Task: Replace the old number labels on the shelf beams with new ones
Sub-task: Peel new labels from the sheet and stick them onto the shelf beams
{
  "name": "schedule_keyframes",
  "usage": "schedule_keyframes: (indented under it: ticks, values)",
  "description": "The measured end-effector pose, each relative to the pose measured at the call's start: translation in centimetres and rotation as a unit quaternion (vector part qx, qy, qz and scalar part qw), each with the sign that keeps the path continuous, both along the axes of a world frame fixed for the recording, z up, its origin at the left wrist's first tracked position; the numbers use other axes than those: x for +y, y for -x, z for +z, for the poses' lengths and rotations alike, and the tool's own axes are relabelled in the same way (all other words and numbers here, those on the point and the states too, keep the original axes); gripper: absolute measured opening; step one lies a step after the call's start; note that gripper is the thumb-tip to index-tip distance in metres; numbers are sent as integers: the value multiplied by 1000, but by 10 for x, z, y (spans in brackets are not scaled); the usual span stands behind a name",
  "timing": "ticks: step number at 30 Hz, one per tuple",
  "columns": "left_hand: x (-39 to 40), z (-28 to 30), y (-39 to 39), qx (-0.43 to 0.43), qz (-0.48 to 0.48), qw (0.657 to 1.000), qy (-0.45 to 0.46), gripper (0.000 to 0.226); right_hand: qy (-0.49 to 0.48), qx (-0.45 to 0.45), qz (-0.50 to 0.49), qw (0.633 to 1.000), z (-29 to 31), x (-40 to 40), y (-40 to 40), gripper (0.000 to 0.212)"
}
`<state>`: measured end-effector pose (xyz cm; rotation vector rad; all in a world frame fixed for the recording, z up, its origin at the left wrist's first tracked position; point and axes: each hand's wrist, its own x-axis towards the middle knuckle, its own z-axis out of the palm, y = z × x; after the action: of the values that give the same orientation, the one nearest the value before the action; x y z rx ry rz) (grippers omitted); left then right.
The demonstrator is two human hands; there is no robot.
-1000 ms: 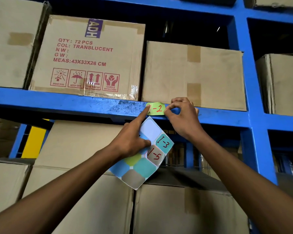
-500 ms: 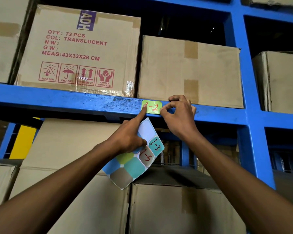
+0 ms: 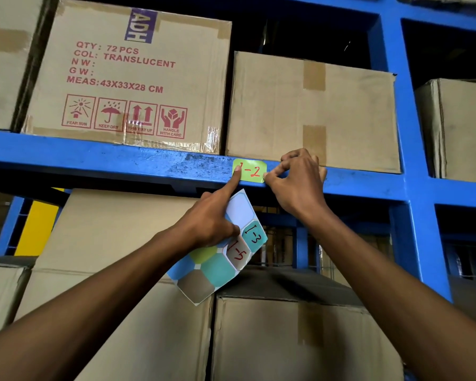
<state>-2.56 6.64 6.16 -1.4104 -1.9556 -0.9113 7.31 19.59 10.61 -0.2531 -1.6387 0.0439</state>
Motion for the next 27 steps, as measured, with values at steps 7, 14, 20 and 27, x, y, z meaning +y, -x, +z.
schedule_keyframes:
  ticks: [7,14,20,27]
  values:
    - [-2,0,3,-1,5,1000,2,115,-104,4,-30,994,-11,-4,-9,21]
    - [-3,-2,6,19,24,999,10,120,-202,-100,-159,961,-21,3,7,57]
    - [-8,1,8,18,8,1000,-1,115,-146,-80,-164,972,-26,10,3,51]
    - [-12,30,2,39,16,999,5,109,-209,-90,-190,955,-26,4,6,56]
